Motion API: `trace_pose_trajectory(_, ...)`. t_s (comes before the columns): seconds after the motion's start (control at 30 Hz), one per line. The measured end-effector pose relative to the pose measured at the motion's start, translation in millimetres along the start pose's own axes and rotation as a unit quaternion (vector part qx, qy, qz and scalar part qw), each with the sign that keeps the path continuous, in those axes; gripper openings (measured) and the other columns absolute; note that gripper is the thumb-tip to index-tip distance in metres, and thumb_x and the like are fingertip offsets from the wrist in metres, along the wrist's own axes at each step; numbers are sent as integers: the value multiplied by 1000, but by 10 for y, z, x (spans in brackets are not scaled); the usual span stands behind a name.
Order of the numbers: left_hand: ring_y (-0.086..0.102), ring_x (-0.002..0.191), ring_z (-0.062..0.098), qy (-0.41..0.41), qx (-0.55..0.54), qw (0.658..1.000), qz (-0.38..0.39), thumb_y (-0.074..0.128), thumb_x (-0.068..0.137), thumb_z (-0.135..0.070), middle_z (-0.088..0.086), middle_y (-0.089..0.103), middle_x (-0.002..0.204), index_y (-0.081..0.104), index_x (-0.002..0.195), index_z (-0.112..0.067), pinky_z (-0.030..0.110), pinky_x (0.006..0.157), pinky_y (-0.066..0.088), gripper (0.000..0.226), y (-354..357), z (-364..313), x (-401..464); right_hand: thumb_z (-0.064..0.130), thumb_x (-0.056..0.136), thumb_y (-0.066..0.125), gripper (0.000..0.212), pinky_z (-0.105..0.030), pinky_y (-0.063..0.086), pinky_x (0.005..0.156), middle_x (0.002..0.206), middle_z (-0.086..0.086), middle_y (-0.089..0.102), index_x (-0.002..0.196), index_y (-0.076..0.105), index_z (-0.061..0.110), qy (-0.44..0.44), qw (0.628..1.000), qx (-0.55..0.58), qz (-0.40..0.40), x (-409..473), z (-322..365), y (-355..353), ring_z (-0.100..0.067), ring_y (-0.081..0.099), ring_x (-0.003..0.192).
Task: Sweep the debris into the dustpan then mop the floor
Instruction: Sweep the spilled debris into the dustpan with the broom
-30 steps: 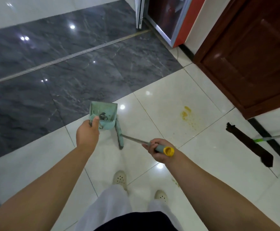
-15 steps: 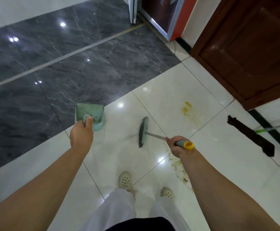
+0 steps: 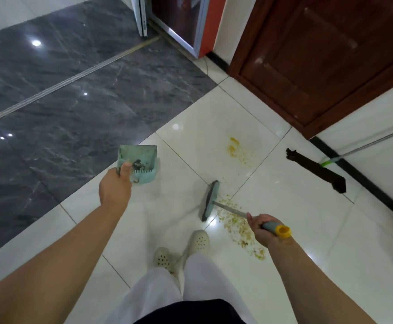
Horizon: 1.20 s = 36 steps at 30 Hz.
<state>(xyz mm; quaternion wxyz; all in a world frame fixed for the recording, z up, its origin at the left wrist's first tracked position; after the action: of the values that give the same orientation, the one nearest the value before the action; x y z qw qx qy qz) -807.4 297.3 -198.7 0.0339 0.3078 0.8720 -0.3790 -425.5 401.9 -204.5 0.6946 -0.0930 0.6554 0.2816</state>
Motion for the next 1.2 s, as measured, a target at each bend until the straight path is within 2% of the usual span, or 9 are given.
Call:
trace_pose_trajectory(0.1,60,79,38,10,-1,1000,7,35,98,-49,21,64,81,54,83,0,42,70,47,54,125,-144,23,3,98,35,31,-12,37,31,100,-23,46,128,36,0,21,997,-66,15,-61,-23,86,-14,38,24)
trace_pose_trajectory(0.17,60,78,38,13,4,1000,10,36,98,-48,17,62,76,53,80,-2,41,68,46,53,196,-245,59,1,96,36,22,-13,37,29,90,-24,45,117,38,-4,45,994,-98,27,-77,-62,200,-13,38,23)
trace_pose_trajectory(0.27,59,75,36,15,5,1000,15,36,97,-49,7,56,67,50,75,-5,38,66,45,51,269,-380,132,-2,94,36,18,-13,38,29,86,-22,48,108,45,-7,79,983,-160,40,-10,-189,460,-11,40,25)
trace_pose_trajectory(0.53,62,75,40,-9,0,1000,-2,38,96,-52,9,58,66,52,72,-6,45,67,51,54,367,-664,592,-1,97,30,16,-13,37,28,86,-21,46,100,44,-7,167,941,-283,76,380,-690,1324,-12,40,24)
trace_pose_trajectory(0.63,59,71,34,-17,25,999,-27,36,95,-54,14,60,72,54,74,-6,44,68,51,56,419,-807,787,-2,96,31,15,-13,38,28,89,-23,47,107,42,-3,192,930,-303,79,543,-806,1583,-12,39,24)
trace_pose_trajectory(0.7,56,67,29,-23,23,999,-36,37,95,-52,8,56,66,53,72,-8,41,65,49,53,457,-886,916,-2,96,32,20,-13,38,28,90,-24,47,115,38,-1,196,926,-313,71,656,-844,1747,-12,39,24)
trace_pose_trajectory(0.87,49,58,23,-32,28,998,-53,39,96,-48,2,51,61,56,77,-6,31,58,41,50,562,-1017,1182,-4,95,34,25,-14,39,29,92,-27,47,118,36,2,192,935,-292,57,864,-744,2120,-14,41,24)
trace_pose_trajectory(1.0,53,63,26,-25,25,998,-54,41,95,-49,7,55,66,56,79,-6,38,62,46,47,693,-1142,1321,-3,94,37,27,-15,39,28,92,-28,47,121,38,2,182,953,-237,41,990,-482,2276,-14,41,24)
trace_pose_trajectory(1.2,51,64,24,-20,25,999,-20,42,95,-50,7,54,70,57,86,-3,37,62,44,51,1000,-1366,1451,0,94,40,10,-16,38,27,92,-29,47,104,41,-1,169,973,-153,36,1041,-42,2237,-16,40,23)
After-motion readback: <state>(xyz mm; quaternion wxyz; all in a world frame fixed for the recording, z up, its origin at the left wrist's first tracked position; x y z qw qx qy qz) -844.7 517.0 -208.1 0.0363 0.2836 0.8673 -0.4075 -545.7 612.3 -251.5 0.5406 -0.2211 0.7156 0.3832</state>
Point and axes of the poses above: each hand's wrist, its own x-axis towards the middle knuckle, its own y-axis out of the palm, z = x × y, the point moved 2 cm from there along x, towards the middle knuckle
